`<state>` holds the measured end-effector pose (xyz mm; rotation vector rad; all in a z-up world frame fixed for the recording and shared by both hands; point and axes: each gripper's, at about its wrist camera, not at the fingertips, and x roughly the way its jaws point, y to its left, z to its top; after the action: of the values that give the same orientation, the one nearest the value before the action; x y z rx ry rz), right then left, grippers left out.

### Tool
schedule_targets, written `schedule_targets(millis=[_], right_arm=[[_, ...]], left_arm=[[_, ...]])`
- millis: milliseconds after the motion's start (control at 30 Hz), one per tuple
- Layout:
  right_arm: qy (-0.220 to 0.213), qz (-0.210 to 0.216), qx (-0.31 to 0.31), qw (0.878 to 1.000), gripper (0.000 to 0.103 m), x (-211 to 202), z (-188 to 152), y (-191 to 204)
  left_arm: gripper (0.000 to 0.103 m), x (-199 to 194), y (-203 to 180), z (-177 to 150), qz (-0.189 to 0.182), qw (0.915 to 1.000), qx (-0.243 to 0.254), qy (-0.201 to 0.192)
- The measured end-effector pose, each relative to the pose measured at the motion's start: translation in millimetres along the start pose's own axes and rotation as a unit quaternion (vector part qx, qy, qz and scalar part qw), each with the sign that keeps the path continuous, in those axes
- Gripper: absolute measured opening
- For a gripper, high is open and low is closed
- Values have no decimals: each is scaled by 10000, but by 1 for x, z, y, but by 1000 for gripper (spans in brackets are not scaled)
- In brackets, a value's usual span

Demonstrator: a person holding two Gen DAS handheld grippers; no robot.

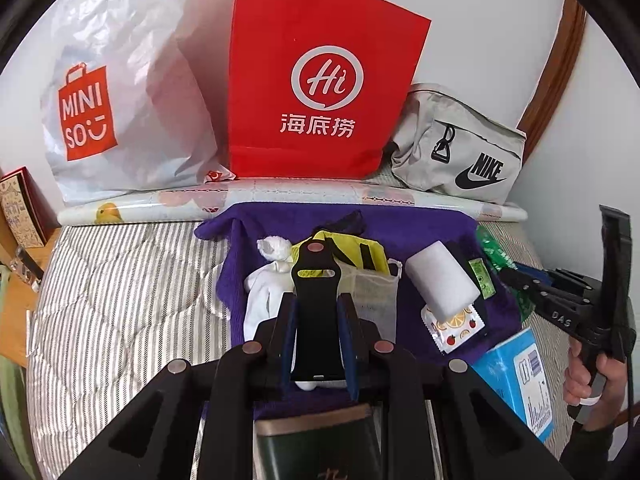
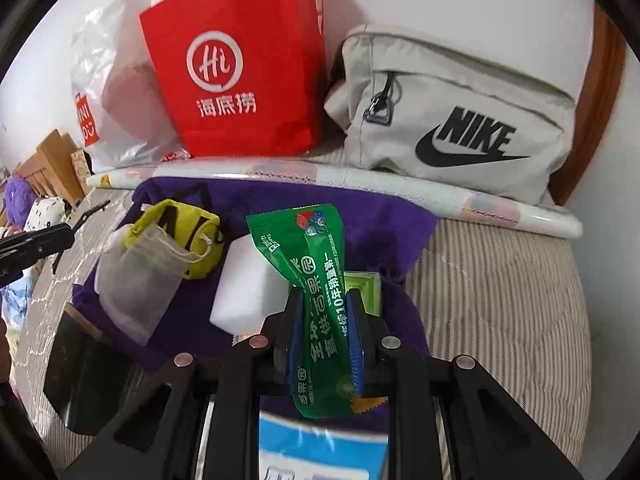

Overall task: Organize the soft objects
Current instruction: 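Lower the green packet onto the towel with the right tool while the left lowers the tin, then open the right tool to release the packet while the left releases the tin beside the towel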

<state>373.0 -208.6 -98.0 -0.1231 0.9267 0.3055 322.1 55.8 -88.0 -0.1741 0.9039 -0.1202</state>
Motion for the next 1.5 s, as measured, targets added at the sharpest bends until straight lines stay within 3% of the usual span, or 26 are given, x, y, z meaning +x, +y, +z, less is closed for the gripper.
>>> schedule_targets(millis=[400,733,800,867,1500], right_arm=[[366,28,-104,9993,23,40,9,0],[518,123,-162,9984,33,52,7,2],[521,145,-167,9984,36,51,7,2],[554,157,-152,9982,45,51,7,1],[434,-16,-56,9990,47,22,6,3]], left_arm=[[20,31,-6,14,-111,9997,93,174],[20,50,-14,15,-218,9991,144,348],[20,53,-17,15,-238,9989,168,374],[20,55,-18,16,-229,9988,181,388],[23,76,-18,17,-142,9972,123,719]])
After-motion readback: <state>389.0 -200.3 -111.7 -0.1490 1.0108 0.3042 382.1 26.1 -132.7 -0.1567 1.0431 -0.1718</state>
